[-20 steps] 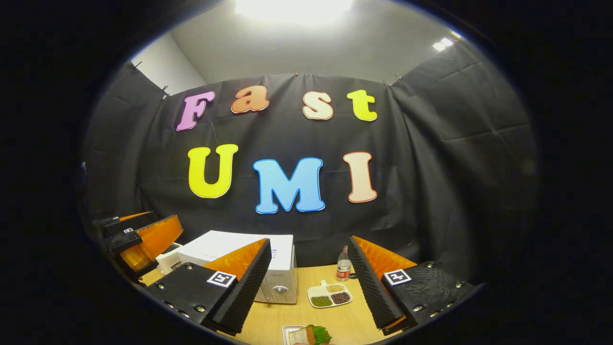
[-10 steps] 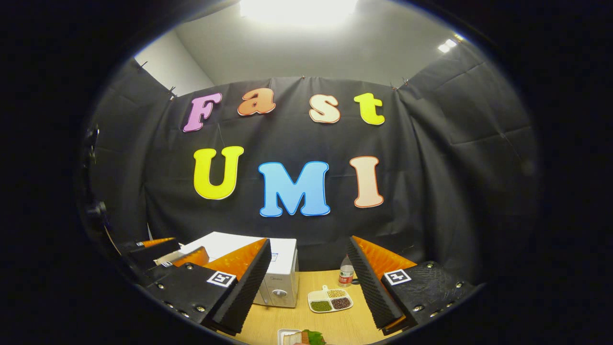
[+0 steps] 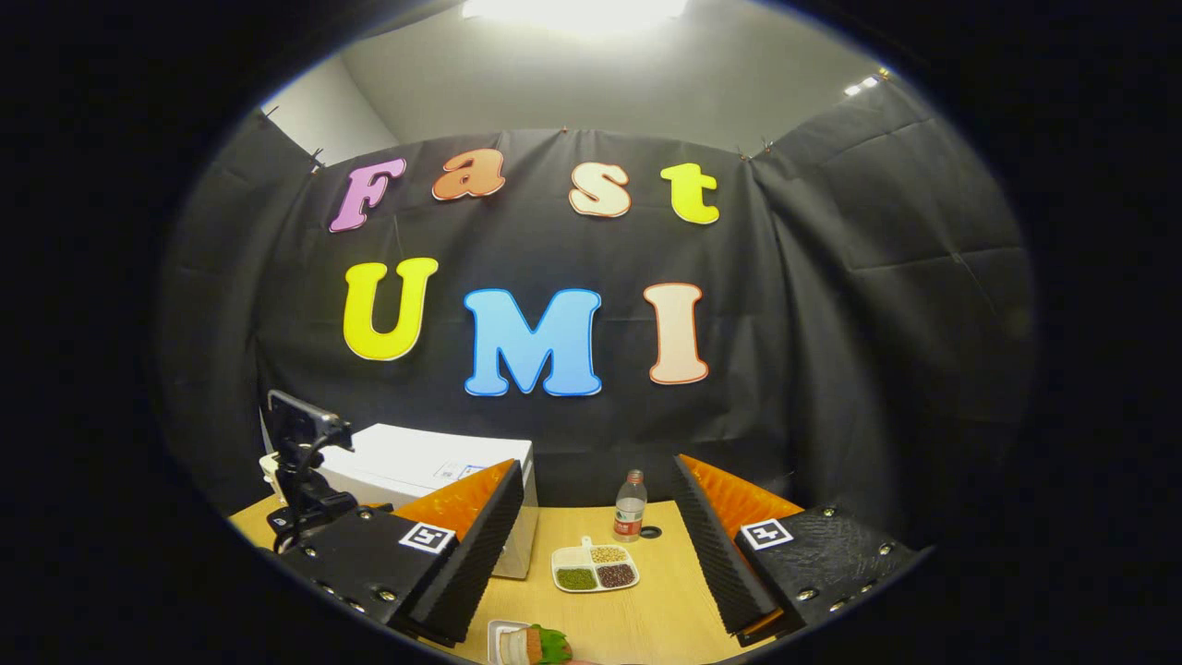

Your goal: Open the microwave oven with the left hand, put the food in, and close the microwave oven.

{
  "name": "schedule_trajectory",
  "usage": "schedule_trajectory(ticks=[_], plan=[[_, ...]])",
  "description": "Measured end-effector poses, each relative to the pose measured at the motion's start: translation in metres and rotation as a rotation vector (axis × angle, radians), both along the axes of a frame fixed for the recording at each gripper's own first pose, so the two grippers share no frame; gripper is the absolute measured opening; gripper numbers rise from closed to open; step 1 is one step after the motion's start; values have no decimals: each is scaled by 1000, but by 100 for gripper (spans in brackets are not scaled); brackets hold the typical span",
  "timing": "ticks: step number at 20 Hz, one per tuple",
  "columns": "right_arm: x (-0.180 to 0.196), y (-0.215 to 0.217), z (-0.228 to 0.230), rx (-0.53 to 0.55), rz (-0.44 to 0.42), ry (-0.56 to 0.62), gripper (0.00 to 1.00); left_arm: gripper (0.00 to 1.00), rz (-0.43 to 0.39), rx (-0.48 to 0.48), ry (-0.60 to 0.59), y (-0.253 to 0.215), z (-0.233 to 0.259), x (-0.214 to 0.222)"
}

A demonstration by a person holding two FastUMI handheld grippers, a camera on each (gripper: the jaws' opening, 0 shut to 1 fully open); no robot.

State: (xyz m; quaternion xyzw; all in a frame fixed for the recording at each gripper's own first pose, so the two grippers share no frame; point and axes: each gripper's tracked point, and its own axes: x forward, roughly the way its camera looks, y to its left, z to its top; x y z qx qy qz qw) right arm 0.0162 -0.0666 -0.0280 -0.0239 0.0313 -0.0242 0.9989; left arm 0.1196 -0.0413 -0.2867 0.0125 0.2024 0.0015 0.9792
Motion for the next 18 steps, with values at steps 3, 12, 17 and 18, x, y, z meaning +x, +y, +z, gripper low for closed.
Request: schedule_trajectory(ticks=[3,12,17,18], plan=[[-3,-14,-1,-9,-28,6,96,89,-2,-16,55,-3,-34,18],[-3,-33,-12,-12,-75,41,97,21,-41,-31,118,3,-59,27],[-2,-19,-6,-18,-36,27,96,14,-37,-45,174,2,-58,15],[-3,-18,-4,-24,-31,19,96,12,-44,-45,188,2,-56,-4]])
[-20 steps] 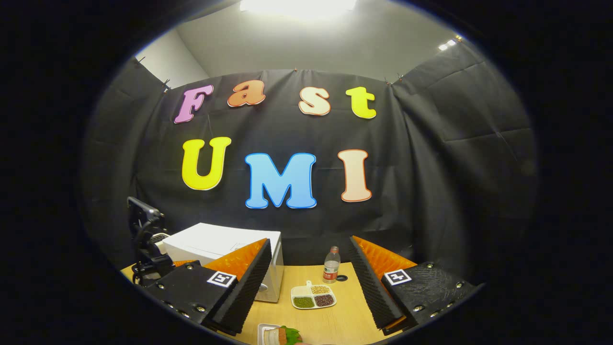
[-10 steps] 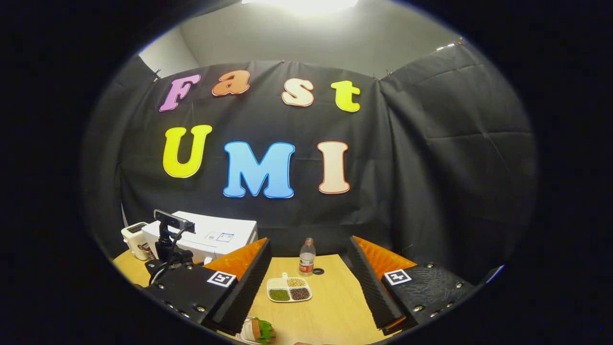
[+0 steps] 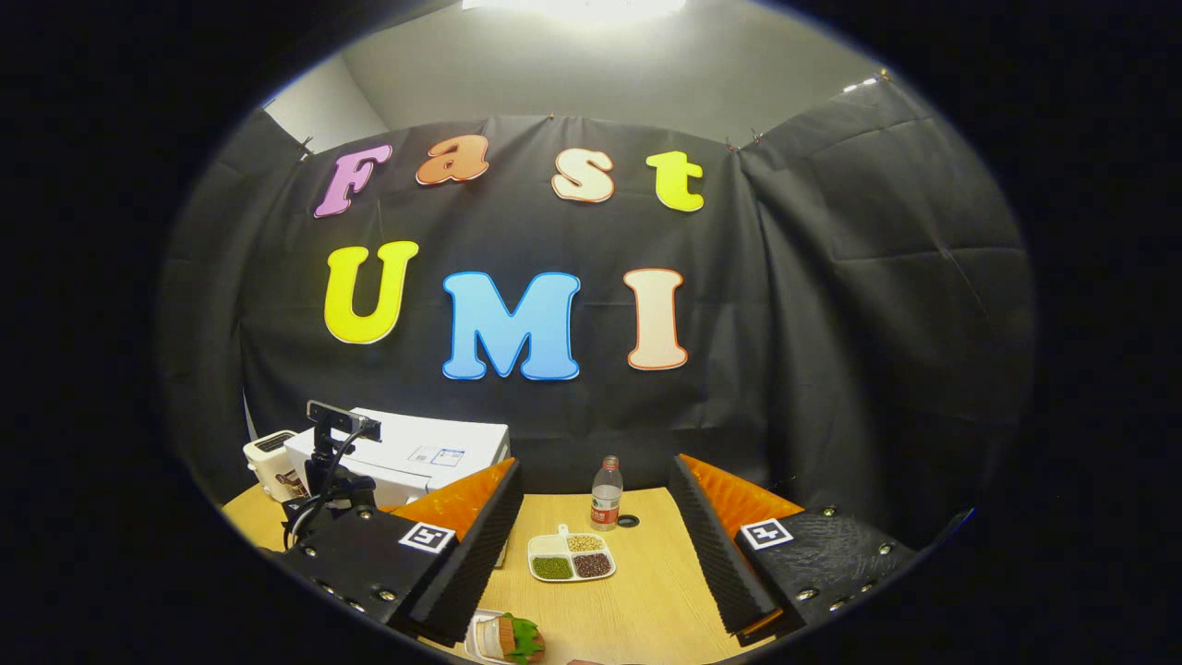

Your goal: Open the microwave oven with the left hand, put the food in, and close the microwave oven.

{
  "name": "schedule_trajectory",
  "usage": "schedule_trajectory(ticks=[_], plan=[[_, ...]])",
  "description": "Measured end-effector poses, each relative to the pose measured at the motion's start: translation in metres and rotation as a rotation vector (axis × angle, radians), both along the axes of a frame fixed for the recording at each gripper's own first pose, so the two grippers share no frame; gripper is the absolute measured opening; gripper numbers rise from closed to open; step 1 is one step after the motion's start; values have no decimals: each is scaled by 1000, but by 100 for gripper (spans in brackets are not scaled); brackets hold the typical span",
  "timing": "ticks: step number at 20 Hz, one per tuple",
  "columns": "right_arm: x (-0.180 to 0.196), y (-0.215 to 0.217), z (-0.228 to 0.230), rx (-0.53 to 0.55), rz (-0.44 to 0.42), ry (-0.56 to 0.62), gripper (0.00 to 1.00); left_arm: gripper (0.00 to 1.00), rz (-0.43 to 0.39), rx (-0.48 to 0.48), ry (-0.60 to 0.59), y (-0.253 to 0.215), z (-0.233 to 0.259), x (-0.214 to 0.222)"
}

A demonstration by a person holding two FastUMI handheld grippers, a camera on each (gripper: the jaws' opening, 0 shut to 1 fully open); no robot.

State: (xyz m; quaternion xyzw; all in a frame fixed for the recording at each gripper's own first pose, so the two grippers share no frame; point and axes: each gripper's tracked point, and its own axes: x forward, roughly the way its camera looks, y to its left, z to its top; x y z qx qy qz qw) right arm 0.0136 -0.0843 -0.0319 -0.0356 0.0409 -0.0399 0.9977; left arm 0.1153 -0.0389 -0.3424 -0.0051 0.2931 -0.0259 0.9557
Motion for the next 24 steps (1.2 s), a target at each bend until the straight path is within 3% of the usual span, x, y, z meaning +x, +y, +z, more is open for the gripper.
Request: schedule_trajectory(ticks=[3,9,13,16,19,20,21,24], plan=[[-1,6,-4,11,14,-3,96,12,-35,49,-16,9,14,-58],[2,55,-17,58,124,38,96,12,-42,106,24,42,33,-147],[-1,85,-18,60,195,42,96,13,-23,91,47,66,47,-202],[-5,103,-21,61,232,47,96,7,80,118,61,125,51,-234],[-11,121,-25,46,267,60,96,7,161,20,74,157,53,-264],[-13,124,-23,32,275,54,92,7,154,5,66,155,53,-277],[-15,123,-21,22,271,45,97,7,139,1,66,148,50,-291],[-18,130,-29,17,275,61,97,7,61,-29,80,107,39,-302]])
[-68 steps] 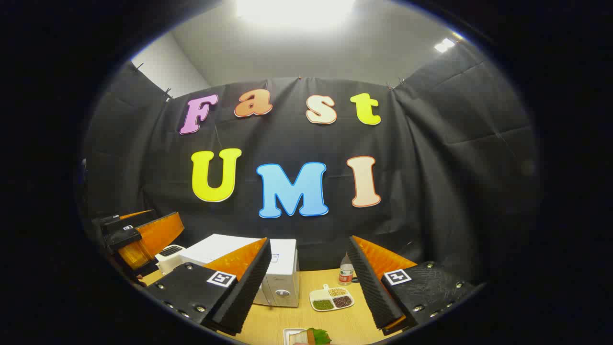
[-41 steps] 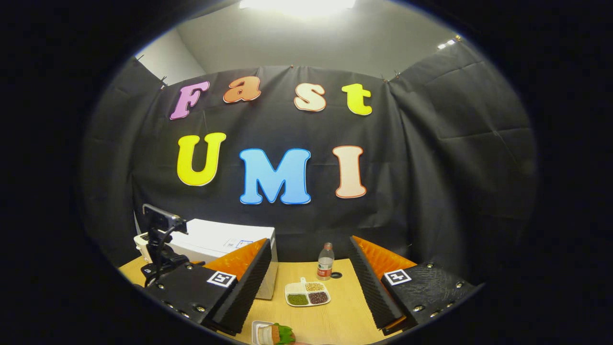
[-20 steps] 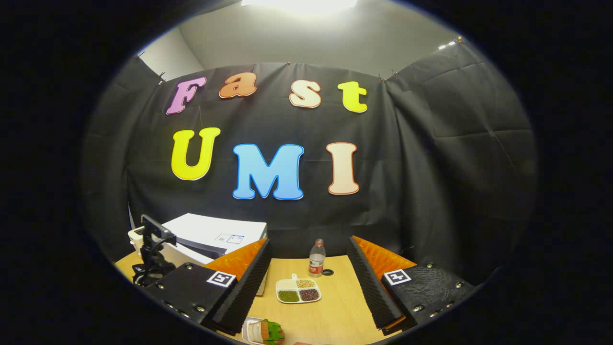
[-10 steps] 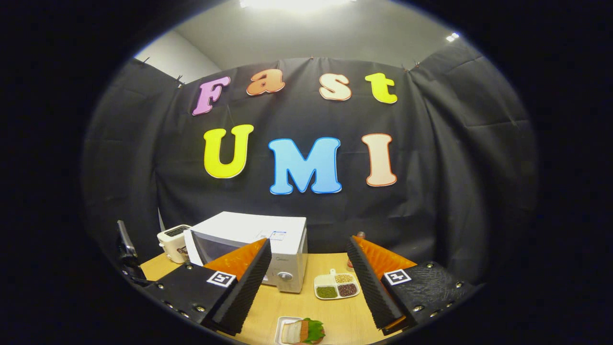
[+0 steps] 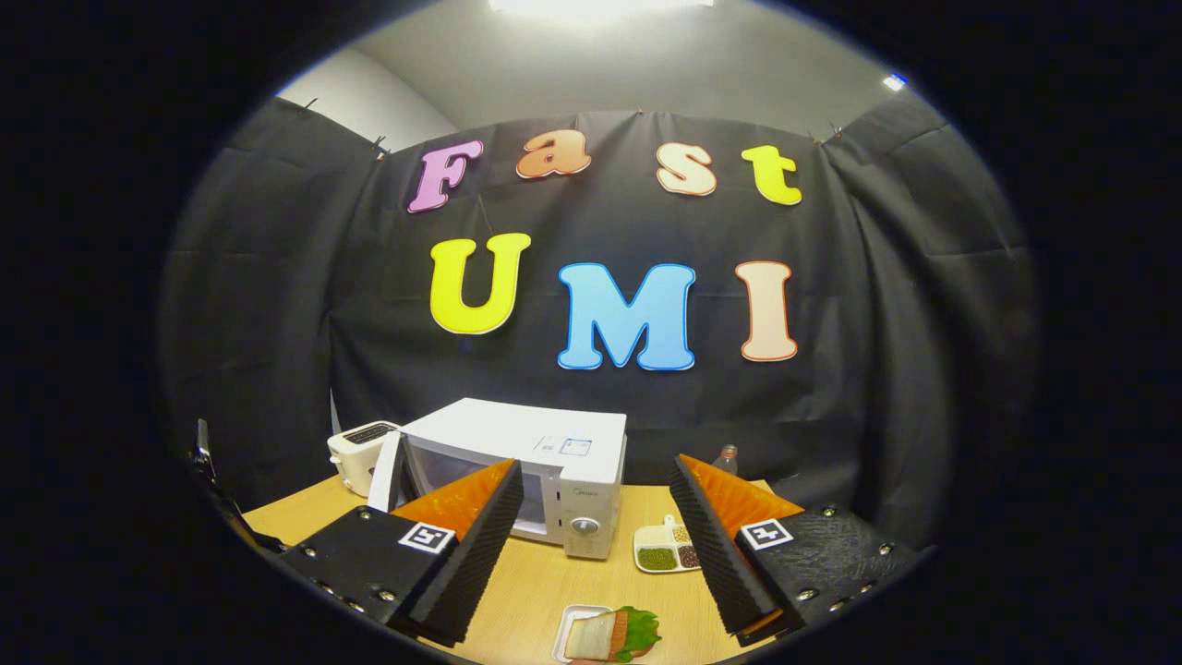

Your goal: Open the microwave oven with the left hand, put the food in, and close the microwave oven.

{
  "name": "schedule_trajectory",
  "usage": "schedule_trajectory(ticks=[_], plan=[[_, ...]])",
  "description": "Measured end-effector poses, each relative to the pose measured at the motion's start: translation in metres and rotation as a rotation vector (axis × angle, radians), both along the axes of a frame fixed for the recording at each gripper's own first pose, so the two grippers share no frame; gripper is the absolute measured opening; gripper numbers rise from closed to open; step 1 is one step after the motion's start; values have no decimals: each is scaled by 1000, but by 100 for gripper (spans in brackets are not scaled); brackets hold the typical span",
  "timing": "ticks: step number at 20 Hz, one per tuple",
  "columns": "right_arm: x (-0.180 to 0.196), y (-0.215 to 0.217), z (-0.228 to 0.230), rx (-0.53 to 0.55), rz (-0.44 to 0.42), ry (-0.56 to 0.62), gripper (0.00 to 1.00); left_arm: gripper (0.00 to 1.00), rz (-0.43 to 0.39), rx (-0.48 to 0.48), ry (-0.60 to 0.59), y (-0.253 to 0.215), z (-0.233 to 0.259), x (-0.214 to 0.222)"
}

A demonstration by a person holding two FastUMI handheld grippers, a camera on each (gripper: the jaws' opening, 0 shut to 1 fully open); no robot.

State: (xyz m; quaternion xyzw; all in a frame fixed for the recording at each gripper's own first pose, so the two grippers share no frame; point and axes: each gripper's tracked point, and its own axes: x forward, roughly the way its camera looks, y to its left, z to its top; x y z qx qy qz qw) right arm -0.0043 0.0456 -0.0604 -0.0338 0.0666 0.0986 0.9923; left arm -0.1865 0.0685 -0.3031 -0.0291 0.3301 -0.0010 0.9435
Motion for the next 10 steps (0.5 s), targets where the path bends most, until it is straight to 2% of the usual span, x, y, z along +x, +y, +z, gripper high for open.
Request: schedule_trajectory(ticks=[3,4,5,6,8,10], plan=[[-2,2,-1,8,-3,12,96,7,-16,36,-18,-13,-4,17],[-3,3,-1,12,-2,13,96,7,2,48,-32,-9,-3,24],[-4,3,-2,11,-3,16,92,7,27,54,-35,-1,-5,29],[-5,4,-4,11,-1,20,96,7,59,51,-34,8,-7,32],[-6,5,-4,12,2,20,96,6,81,-24,-46,4,-6,38],[-8,4,-3,9,3,16,96,7,108,-18,-47,13,-13,38]])
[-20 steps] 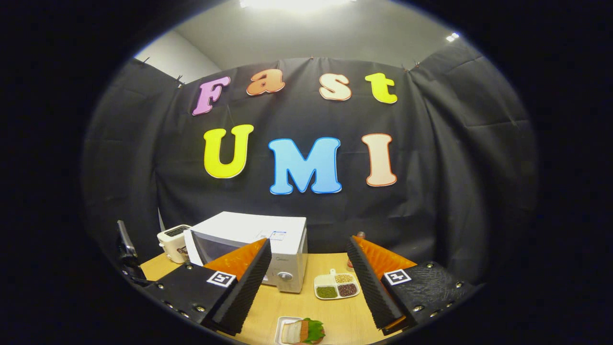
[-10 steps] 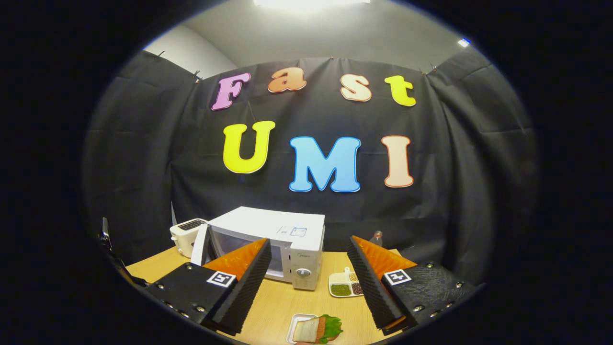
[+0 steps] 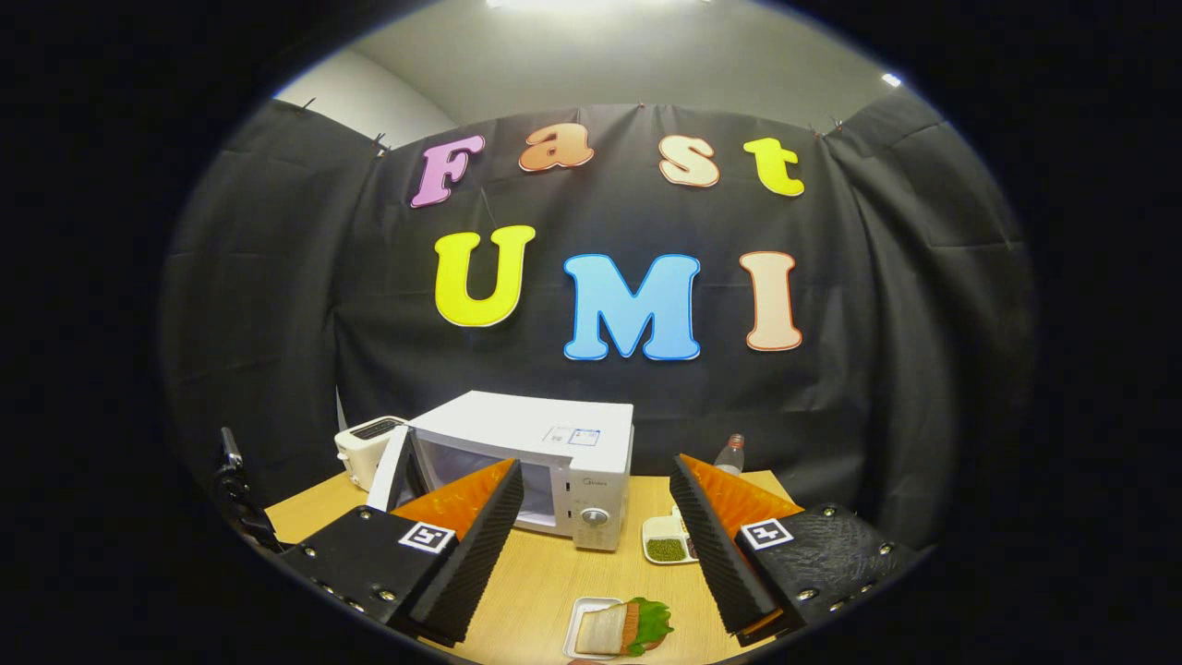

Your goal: Open the microwave oven with the left hand, put the food in, and close the microwave oven.

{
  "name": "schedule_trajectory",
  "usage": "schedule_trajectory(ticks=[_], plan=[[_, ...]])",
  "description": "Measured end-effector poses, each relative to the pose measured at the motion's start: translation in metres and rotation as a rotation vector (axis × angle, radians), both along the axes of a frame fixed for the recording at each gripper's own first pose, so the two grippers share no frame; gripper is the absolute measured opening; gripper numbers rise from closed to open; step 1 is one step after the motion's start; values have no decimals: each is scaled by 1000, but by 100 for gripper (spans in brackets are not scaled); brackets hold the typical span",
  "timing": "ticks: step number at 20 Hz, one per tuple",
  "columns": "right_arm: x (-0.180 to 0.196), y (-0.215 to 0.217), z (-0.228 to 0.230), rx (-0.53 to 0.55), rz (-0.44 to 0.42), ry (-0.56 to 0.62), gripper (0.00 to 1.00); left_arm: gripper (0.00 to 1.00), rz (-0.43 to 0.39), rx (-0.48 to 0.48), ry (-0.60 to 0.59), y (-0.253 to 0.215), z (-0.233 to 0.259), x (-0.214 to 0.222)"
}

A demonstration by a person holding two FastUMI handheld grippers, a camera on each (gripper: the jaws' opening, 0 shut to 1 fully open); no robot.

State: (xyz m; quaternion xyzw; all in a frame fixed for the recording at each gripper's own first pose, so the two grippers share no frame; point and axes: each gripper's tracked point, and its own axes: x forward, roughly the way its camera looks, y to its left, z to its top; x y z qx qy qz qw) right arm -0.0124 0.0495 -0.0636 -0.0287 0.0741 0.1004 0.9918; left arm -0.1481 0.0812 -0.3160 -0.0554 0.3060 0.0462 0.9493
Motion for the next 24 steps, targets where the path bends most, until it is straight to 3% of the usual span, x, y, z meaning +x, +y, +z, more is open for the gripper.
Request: schedule_trajectory(ticks=[6,8,12,21,24], plan=[[-2,-5,-16,-6,6,35,96,7,88,42,11,64,11,-41],[-1,-1,-31,10,43,80,97,6,95,27,-1,90,18,-53],[0,-13,-67,73,99,217,97,7,78,27,3,132,17,-65],[-29,-81,-212,47,-23,647,97,7,82,36,-27,187,30,-77],[-47,-84,-250,82,-26,753,97,7,138,53,-77,204,56,-79]])
